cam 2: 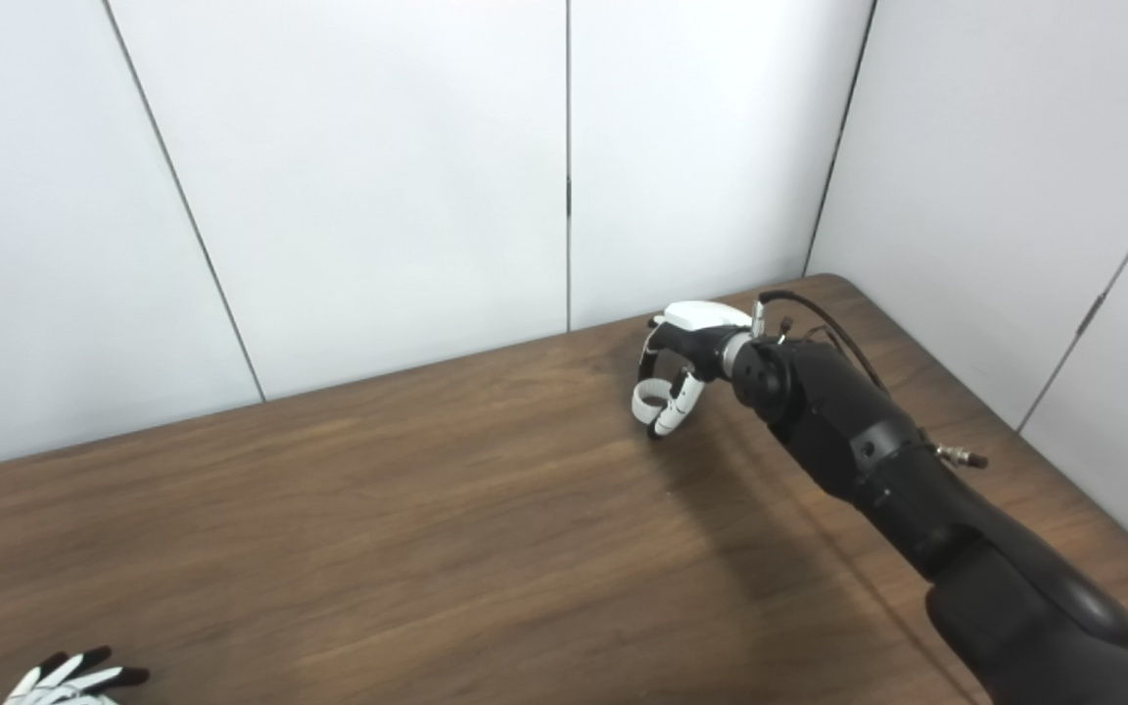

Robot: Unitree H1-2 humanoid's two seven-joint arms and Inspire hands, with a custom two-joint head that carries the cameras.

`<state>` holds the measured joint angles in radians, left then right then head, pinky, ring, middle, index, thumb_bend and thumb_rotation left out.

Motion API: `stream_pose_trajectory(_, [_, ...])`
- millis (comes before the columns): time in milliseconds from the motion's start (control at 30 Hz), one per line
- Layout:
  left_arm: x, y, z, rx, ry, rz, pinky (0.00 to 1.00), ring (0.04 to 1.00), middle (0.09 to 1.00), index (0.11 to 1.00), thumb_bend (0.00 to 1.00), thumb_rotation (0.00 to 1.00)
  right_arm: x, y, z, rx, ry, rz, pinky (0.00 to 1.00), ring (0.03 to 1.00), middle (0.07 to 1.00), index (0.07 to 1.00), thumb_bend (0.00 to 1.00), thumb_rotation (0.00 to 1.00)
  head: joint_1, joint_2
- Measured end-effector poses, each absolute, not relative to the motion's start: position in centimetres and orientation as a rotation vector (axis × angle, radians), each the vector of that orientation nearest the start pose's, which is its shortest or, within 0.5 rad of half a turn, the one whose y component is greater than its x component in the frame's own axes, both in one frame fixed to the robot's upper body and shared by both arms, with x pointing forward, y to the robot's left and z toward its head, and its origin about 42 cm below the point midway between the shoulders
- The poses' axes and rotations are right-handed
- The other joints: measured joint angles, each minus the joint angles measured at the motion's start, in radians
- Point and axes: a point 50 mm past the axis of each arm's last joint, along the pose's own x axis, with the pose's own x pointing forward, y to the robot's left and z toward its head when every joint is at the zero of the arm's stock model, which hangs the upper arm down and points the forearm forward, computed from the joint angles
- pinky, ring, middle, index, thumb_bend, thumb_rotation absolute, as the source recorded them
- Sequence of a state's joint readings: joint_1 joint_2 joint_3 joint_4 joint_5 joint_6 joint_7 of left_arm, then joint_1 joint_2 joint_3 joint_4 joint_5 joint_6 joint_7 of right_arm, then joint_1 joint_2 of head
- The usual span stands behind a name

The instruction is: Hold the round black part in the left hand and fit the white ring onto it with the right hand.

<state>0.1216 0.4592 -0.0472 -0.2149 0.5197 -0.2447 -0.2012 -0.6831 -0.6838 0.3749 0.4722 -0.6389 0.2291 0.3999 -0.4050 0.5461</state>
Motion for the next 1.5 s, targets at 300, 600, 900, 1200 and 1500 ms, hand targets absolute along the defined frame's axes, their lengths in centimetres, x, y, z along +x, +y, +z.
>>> stream_pose_trajectory(300, [23.8, 31.1, 14.8, 0.989, -0.229, -0.372, 1.00, 0.944, 0.817, 0.480, 0.51, 0.04, 47.0, -38.1, 23.8, -1.421, 0.323, 0.224, 1.00, 1.000, 1.000, 0.682, 1.00, 0.19, -0.002, 0.003])
stream_pose_trajectory(600, [23.8, 31.1, 14.8, 0.990, -0.229, -0.371, 1.00, 0.940, 0.815, 0.480, 0.52, 0.04, 46.6, -38.6, 24.0, -1.431, 0.332, 0.228, 1.00, 1.000, 1.000, 0.696, 0.99, 0.19, -0.005, 0.002])
stream_pose_trajectory(900, [23.8, 31.2, 14.8, 0.991, -0.231, -0.372, 1.00, 0.941, 0.815, 0.480, 0.52, 0.04, 46.3, -38.7, 24.0, -1.431, 0.335, 0.233, 1.00, 1.000, 1.000, 0.701, 1.00, 0.19, -0.006, 0.003])
stream_pose_trajectory(1200, [23.8, 31.2, 14.8, 0.991, -0.230, -0.372, 1.00, 0.942, 0.814, 0.480, 0.51, 0.04, 46.1, -38.9, 24.0, -1.423, 0.344, 0.231, 1.00, 1.000, 1.000, 0.706, 1.00, 0.17, -0.006, 0.003])
stream_pose_trajectory(1500, [23.8, 31.2, 14.8, 0.991, -0.230, -0.372, 1.00, 0.942, 0.815, 0.480, 0.51, 0.04, 46.1, -38.9, 24.0, -1.423, 0.343, 0.230, 1.00, 1.000, 0.997, 0.681, 0.98, 0.17, -0.006, 0.003])
